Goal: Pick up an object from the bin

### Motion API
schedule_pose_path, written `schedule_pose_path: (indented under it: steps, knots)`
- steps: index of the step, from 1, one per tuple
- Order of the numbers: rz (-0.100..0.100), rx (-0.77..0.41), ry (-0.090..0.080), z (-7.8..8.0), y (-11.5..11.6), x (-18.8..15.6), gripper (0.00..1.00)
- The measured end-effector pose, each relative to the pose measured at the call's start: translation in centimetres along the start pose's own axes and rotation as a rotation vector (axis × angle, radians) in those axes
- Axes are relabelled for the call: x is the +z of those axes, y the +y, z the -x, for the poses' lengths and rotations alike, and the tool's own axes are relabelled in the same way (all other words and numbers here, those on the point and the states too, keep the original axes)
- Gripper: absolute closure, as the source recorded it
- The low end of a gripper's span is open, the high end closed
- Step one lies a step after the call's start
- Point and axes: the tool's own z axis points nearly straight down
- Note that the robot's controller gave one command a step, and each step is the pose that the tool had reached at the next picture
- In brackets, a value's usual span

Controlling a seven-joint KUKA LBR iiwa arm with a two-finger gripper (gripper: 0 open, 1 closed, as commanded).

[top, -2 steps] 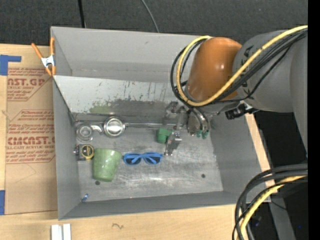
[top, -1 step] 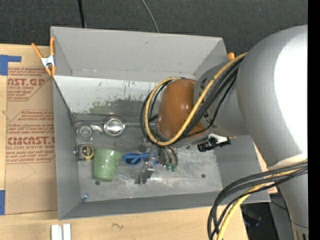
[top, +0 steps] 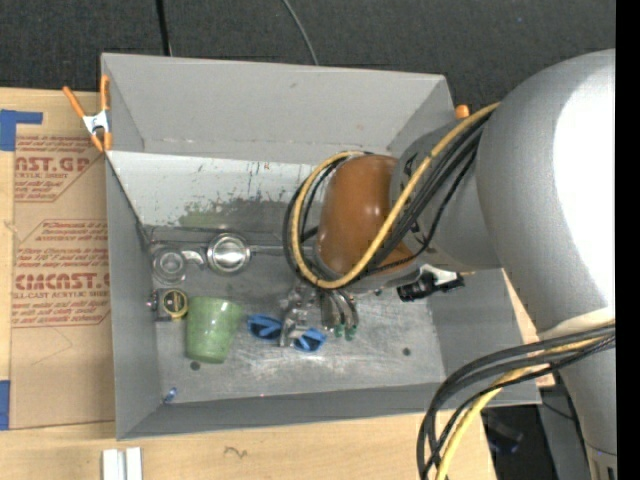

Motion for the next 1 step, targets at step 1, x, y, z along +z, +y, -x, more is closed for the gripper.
schedule_pose_path:
  steps: [1]
  knots:
    - [0.003, -0.011, -0.011, 0.50, 0.20, -13.49, 1.00]
